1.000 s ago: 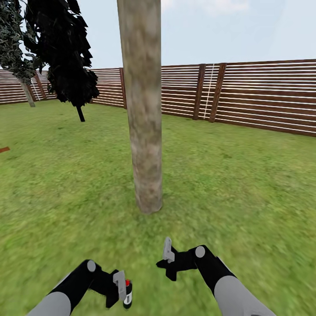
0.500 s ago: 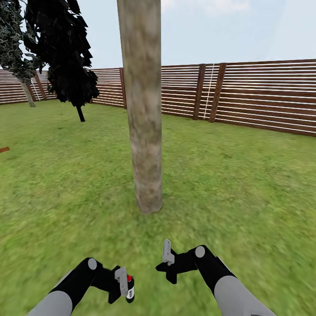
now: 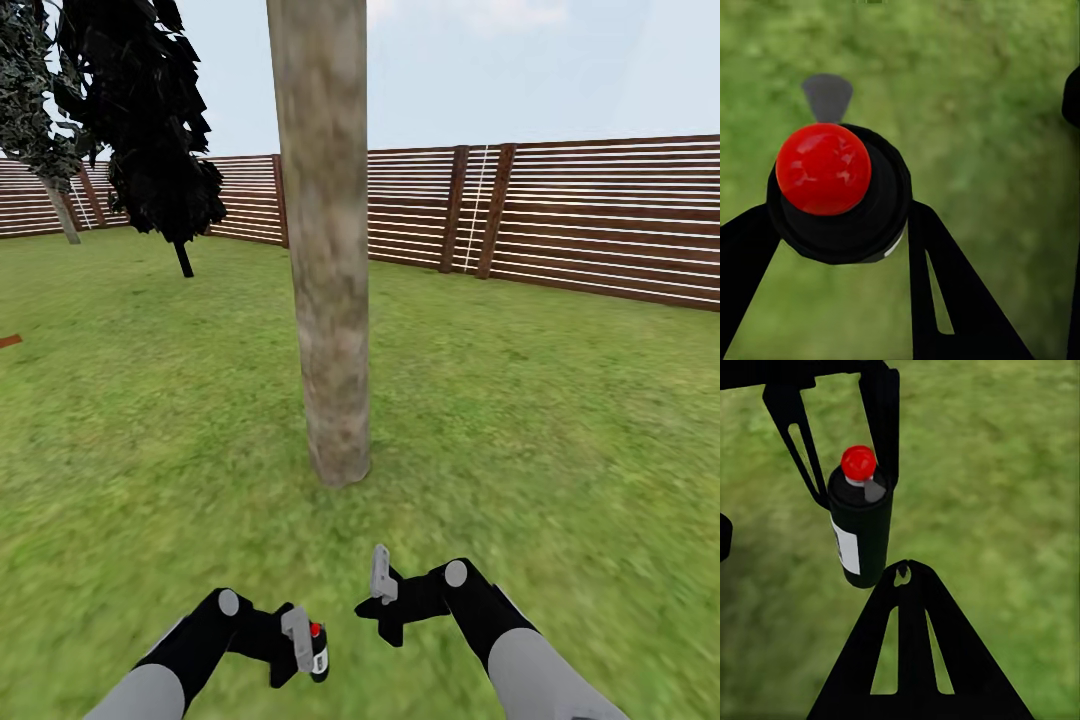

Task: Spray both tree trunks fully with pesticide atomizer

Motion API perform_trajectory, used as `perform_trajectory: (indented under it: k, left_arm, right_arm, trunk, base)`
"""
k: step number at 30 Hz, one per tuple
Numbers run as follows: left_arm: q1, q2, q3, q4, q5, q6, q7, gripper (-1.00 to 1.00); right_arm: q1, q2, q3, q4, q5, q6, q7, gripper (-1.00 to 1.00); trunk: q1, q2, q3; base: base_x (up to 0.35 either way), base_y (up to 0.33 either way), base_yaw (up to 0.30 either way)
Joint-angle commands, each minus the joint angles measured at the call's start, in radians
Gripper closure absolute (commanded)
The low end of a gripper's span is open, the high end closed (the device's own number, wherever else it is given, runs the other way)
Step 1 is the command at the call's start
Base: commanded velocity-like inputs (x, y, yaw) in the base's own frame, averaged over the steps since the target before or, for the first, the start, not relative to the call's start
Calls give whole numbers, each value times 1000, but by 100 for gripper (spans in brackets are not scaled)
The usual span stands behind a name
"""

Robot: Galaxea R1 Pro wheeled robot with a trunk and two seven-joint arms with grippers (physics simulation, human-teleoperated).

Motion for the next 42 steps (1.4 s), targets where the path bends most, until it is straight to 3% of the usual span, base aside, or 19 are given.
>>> perform_trajectory:
  k: [1,19,42]
  left_arm:
    - [0,-5,4,-1,-10,-11,-2,100]
    - [-2,-59,5,-1,-8,-11,38,100]
    - [-2,-83,10,17,-8,-11,93,100]
  right_arm:
    - [-1,1,-8,-1,8,-4,5,100]
    - [-1,1,-8,-1,8,-4,5,100]
    - [-1,1,-9,-1,8,-5,5,100]
  trunk:
    - [0,0,-1]
    - [0,0,-1]
    - [0,0,-1]
  base:
    - [0,0,0]
    - [0,0,0]
    - [0,0,0]
